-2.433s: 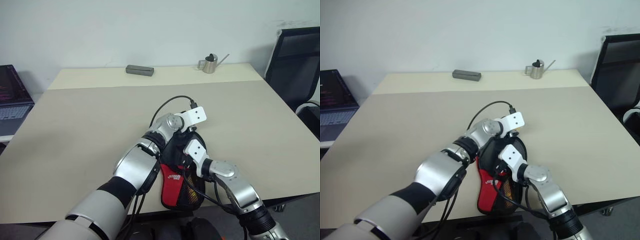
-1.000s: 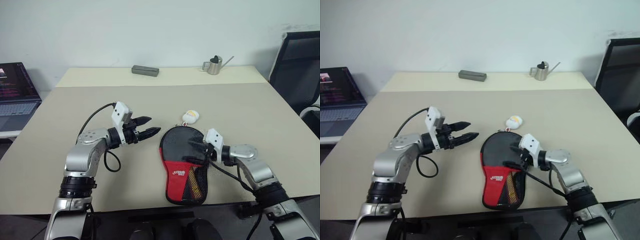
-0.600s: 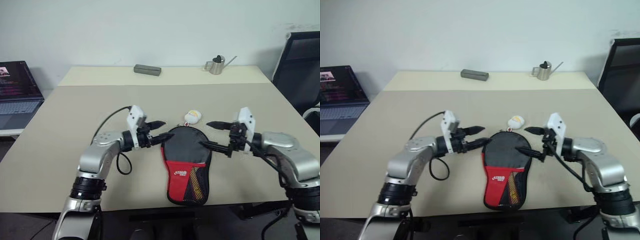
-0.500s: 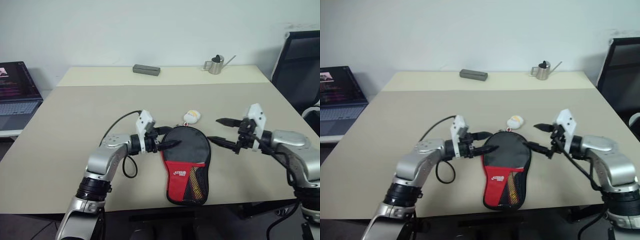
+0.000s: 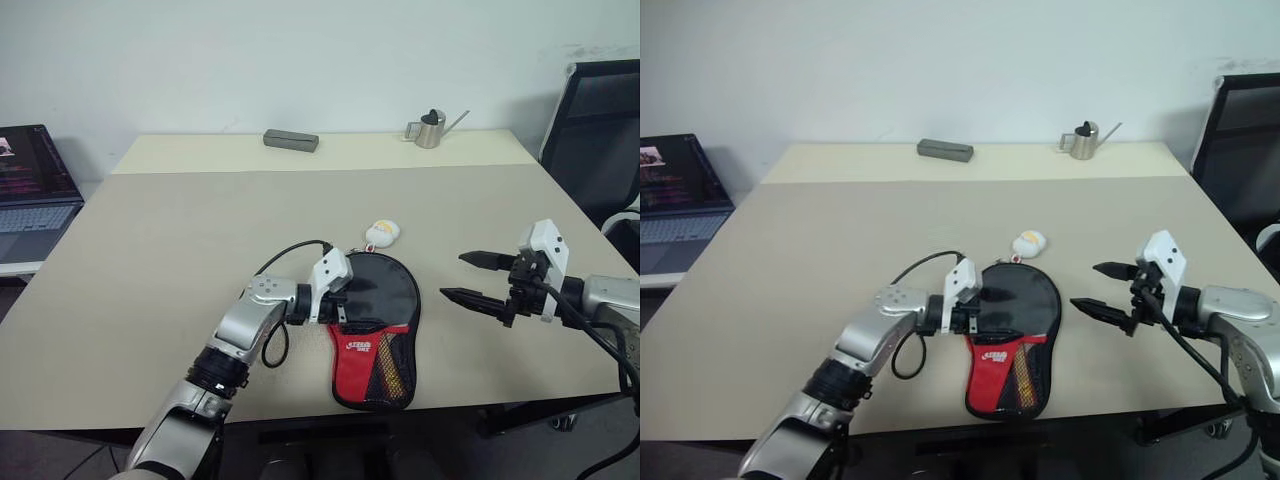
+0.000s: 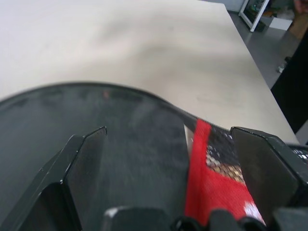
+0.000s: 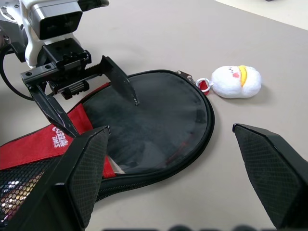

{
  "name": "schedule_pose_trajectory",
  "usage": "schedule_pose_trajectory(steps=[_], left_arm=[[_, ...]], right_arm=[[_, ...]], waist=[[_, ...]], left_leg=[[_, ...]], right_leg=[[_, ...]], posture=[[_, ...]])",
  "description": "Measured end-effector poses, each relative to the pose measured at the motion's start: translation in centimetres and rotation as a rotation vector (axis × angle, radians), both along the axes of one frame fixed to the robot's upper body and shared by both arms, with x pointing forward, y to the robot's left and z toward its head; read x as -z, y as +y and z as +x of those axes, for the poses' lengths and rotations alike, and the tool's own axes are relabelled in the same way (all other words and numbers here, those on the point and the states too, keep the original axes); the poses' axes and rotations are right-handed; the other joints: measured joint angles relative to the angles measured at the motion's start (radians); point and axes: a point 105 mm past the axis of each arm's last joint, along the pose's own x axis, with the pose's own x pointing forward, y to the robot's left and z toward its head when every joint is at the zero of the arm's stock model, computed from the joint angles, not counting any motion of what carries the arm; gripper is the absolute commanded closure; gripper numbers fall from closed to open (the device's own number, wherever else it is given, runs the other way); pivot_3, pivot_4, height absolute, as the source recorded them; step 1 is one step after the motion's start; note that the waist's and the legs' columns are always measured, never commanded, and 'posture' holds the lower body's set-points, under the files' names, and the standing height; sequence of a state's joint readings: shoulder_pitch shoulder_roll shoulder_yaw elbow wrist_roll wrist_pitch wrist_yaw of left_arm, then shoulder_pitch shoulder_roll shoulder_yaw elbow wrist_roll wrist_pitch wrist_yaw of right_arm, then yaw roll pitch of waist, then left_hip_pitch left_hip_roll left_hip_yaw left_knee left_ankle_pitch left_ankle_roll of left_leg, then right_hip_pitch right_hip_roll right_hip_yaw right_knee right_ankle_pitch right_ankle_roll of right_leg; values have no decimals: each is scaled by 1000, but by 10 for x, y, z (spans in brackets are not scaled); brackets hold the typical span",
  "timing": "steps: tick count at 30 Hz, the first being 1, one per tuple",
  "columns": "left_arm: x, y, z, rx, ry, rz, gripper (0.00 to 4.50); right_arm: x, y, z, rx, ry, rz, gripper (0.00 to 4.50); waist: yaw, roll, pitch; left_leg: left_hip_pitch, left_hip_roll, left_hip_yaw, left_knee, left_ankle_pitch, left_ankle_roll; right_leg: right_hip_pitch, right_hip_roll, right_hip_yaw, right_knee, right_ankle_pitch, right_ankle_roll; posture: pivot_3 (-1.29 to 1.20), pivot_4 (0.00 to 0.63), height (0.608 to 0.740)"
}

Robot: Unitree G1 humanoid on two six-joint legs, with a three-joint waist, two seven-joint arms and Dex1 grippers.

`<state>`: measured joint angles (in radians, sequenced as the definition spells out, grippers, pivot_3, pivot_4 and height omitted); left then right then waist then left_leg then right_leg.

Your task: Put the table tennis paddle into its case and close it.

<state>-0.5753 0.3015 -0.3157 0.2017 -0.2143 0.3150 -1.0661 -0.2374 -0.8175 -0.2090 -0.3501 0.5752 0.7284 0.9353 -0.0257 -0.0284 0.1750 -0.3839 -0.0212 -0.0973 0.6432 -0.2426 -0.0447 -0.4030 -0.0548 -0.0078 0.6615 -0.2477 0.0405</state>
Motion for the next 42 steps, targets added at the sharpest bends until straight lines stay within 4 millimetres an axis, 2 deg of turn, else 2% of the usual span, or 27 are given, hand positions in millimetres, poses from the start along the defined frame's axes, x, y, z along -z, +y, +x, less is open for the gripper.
schedule_pose_trajectory(steps=[5,10,15,19,24,30,34,38,42], left_arm=[[6,-9,-3,11,-9,12,35],[23,-11,-8,23,15,63,35],[24,-13,-8,51,-59,76,35],[28,-12,-6,50,-65,73,35],[34,-12,-4,34,-26,55,35],[36,-11,3,19,20,45,35],[36,-8,8,10,26,64,35],[37,-6,10,11,21,85,35],[36,-6,11,13,17,93,35]], right_arm=[[1,1,0,-2,4,6,0],[-2,6,2,-11,-7,13,0],[-2,11,3,-28,-7,19,0],[-12,14,8,-24,-46,25,0],[-26,22,40,52,-63,127,0],[-40,42,69,86,-16,182,0],[-39,58,93,119,51,183,0],[-29,73,113,155,112,175,0],[-19,79,136,225,148,127,0]], waist=[[0,0,0],[-1,0,0],[1,0,0],[1,1,0],[-2,1,-1],[-1,2,-2],[-2,5,-3],[-6,6,-4],[-7,7,-4]], left_leg=[[0,0,0,0,0,0],[0,0,0,0,0,0],[1,0,0,0,0,0],[5,0,-2,0,0,0],[13,0,-2,0,-1,1],[14,0,-4,-1,-1,1],[17,0,-3,-2,-1,1],[18,0,-2,-3,-1,1],[18,0,-2,-4,-1,1]], right_leg=[[0,0,0,0,0,0],[0,0,0,0,0,0],[1,0,0,-1,0,0],[7,0,-2,-2,0,0],[17,0,-2,-4,0,1],[17,0,-2,-5,0,1],[19,0,-2,-4,0,1],[19,0,-1,-4,0,0],[18,0,-1,-4,0,0]], posture=[[0,150,740],[0,150,740],[0,150,740],[0,150,740],[0,150,740],[0,150,740],[0,150,740],[0,150,740],[0,150,740]])
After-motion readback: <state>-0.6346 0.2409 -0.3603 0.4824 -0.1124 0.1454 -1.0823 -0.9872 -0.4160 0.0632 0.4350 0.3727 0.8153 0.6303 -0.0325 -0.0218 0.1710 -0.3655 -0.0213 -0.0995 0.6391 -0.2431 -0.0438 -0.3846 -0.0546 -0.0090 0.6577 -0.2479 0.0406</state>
